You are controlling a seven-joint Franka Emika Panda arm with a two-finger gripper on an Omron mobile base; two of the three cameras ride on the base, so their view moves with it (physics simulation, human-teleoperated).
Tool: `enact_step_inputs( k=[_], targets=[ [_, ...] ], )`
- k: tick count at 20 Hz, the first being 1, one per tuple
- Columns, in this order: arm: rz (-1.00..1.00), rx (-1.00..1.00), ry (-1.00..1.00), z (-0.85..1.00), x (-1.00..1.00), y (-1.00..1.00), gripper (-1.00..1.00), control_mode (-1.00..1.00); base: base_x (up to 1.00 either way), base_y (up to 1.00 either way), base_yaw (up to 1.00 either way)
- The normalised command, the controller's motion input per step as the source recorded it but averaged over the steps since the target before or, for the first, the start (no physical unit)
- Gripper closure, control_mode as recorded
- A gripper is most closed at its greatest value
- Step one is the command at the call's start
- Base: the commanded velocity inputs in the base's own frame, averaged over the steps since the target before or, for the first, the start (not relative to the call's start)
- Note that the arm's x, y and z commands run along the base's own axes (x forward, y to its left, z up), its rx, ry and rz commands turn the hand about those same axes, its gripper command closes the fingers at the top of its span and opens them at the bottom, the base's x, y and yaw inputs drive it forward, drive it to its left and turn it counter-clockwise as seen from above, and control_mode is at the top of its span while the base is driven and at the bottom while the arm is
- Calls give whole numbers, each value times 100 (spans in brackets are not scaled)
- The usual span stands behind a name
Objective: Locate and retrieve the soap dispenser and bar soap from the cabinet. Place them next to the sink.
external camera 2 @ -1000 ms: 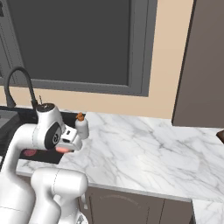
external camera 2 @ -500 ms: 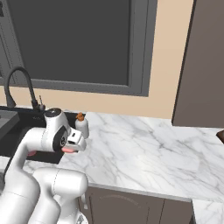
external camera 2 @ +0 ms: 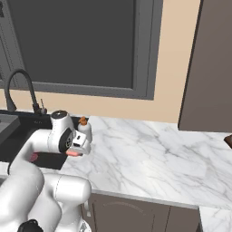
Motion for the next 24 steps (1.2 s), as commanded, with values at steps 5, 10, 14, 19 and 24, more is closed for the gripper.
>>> enact_step_inputs(
  k=[5,10,14,19,24],
  targets=[
    [0,0,0,-55,0,0,100,-100,0,0,0],
    [0,0,0,-49,2,0,100,-100,0,0,0],
    [0,0,-6,-53,0,0,100,-100,0,0,0],
    [0,0,-10,-56,0,-5,100,-100,0,0,0],
    [0,0,-12,-53,0,-4,100,-100,0,0,0]
  ],
)
